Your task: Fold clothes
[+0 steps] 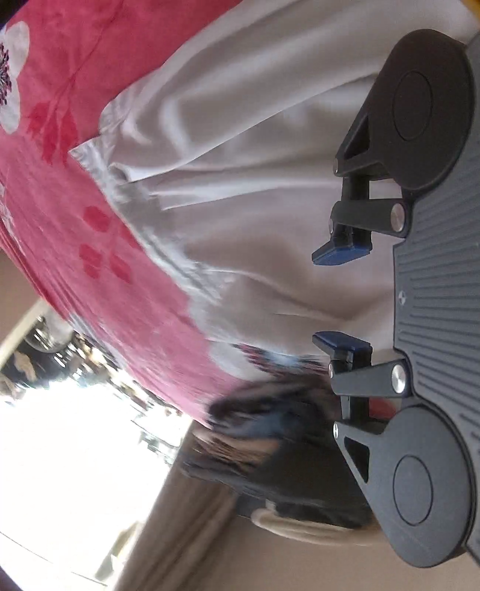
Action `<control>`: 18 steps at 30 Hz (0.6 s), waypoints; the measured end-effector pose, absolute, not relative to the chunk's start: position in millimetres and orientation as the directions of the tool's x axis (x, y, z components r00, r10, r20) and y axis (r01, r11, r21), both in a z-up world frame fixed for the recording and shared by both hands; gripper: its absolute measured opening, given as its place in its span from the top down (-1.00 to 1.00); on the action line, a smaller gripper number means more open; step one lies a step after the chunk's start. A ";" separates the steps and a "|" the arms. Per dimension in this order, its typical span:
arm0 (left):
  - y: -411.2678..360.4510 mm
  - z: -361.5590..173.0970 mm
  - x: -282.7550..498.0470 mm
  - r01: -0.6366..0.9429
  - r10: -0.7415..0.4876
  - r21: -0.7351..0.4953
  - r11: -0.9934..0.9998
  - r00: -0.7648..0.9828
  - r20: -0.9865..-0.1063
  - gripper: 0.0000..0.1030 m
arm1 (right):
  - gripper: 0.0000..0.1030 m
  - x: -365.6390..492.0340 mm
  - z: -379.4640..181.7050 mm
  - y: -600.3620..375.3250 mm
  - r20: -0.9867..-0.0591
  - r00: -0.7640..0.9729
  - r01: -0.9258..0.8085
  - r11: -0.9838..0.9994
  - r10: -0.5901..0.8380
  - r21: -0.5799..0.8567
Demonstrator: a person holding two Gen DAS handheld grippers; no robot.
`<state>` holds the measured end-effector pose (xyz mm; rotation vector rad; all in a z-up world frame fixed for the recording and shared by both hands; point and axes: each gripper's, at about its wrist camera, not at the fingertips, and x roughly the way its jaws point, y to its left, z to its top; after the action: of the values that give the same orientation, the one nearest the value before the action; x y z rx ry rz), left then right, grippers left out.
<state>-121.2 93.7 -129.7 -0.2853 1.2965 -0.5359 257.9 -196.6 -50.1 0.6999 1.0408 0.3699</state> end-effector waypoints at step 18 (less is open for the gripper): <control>105.9 -149.6 -103.6 0.167 -0.630 -0.612 0.773 0.086 -0.772 0.91 | -0.04 336.7 -120.4 -168.9 -0.631 0.412 0.325 0.541 0.657 0.775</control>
<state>-103.6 105.9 -149.6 -0.4170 1.3638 -0.6200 336.7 -168.9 -120.4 1.0338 1.1782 0.2635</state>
